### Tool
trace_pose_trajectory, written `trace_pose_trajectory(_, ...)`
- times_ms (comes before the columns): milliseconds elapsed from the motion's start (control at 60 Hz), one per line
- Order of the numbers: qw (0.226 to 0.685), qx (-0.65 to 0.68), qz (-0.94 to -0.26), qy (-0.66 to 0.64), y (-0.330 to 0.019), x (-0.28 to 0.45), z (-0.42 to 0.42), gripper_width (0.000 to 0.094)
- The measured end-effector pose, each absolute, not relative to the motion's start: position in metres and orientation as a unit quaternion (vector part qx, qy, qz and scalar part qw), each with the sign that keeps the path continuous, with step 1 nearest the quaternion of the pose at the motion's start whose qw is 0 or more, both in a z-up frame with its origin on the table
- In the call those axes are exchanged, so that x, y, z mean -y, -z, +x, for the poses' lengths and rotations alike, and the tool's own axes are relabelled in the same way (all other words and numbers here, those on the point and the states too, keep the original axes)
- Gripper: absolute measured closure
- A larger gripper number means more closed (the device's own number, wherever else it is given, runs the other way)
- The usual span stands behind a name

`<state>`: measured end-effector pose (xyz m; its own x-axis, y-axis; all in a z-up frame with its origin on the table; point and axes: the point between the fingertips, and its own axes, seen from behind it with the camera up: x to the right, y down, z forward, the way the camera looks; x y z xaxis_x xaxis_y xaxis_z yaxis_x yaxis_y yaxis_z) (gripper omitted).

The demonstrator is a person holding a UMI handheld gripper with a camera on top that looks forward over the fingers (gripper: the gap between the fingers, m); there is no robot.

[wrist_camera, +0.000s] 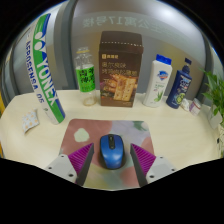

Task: Arrange mouse

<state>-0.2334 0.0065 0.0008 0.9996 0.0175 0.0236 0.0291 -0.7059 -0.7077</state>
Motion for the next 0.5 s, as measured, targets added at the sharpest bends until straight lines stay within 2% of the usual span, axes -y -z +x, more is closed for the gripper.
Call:
trace_pose_trajectory(33,0.384,0.011,-0.923,0.01,-0.009,-0.003,-0.234,0.0078)
trace_pose_trajectory(83,0.386,0.01,-0.922,0.014,-0.023,0.005,-0.235,0.0105)
trace_pose_trajectory(183,0.396,0.008,-0.918,0.028,-0.056,0.026,-0.236,0.0072)
trace_pose_trajectory(500,0.421,0.001,-0.905,0.064,-0.146,0.119,-0.237,0.0085)
